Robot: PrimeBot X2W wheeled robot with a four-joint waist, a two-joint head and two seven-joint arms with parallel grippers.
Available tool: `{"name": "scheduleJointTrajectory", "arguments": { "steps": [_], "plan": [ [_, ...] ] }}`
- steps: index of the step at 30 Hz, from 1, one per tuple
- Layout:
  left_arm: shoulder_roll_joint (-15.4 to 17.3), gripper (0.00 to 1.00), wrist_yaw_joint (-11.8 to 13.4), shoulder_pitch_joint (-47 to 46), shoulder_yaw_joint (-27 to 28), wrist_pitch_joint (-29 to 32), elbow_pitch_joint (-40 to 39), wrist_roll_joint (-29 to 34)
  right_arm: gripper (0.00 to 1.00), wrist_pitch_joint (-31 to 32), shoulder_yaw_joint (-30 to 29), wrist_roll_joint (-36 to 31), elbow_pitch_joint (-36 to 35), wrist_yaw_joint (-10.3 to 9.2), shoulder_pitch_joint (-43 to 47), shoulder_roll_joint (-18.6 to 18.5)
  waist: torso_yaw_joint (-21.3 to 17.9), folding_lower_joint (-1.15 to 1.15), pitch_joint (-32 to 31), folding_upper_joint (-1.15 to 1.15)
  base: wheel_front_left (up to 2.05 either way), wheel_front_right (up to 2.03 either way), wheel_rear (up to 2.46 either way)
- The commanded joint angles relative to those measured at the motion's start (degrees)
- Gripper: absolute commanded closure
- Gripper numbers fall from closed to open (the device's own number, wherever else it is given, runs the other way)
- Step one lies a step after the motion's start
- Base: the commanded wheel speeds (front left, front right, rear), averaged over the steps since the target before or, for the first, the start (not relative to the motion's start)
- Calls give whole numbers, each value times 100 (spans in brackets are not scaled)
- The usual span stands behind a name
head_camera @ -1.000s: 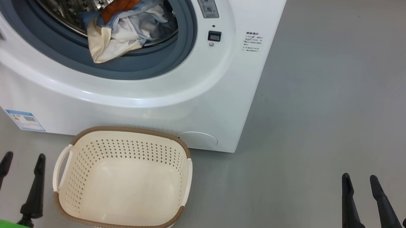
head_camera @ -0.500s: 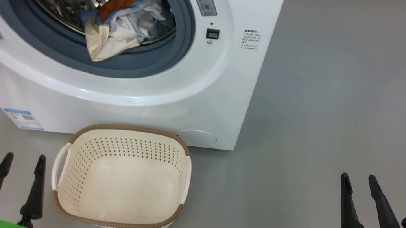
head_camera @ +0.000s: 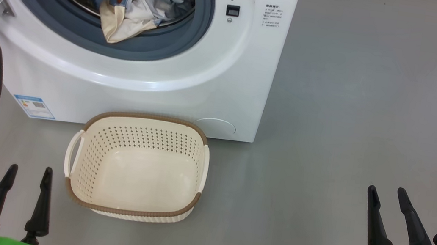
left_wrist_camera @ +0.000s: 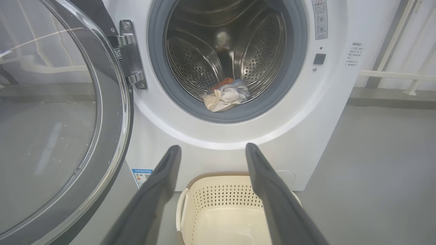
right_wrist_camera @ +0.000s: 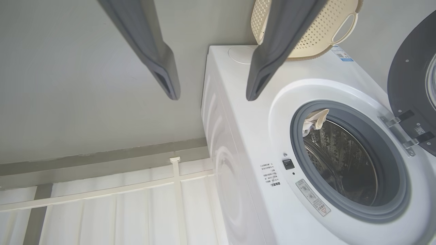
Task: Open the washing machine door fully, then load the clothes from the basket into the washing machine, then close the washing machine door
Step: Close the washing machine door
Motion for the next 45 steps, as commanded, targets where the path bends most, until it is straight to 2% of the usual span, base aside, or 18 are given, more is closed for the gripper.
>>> {"name": "scheduleJointTrajectory", "arguments": {
  "steps": [1, 10, 17, 24, 30, 45],
  "plan": [
    [152, 0, 3, -69, 158, -33, -116, -42, 0, -47, 81, -10, -147, 32, -33, -83, 1, 1, -2, 0, -53, 53, 0],
    [152, 0, 3, -51, 82, -33, -88, -60, 0, -47, 108, -15, -133, 32, -13, -105, 62, 1, -51, 0, -9, 9, 0],
    [87, 0, 3, -37, 40, -33, -73, -103, 0, -47, 194, -6, -119, 32, 11, -157, 338, 1, -130, 0, 0, 0, 0],
    [-15, 0, 3, 54, 120, -33, -92, -121, 0, -47, 398, 8, -114, 32, 1, -239, 832, 1, -207, 0, 0, 0, 0],
    [-139, 0, 3, 154, 271, -33, -120, -129, 0, -47, 618, 38, -79, 32, -81, -308, 1462, 1, -250, 0, 0, 0, 0],
    [-329, 0, 3, 256, 631, -33, -182, -68, 0, -47, 993, 85, 3, 32, -282, -417, 2630, 1, -181, 0, 0, 0, 0]
  ]
}}
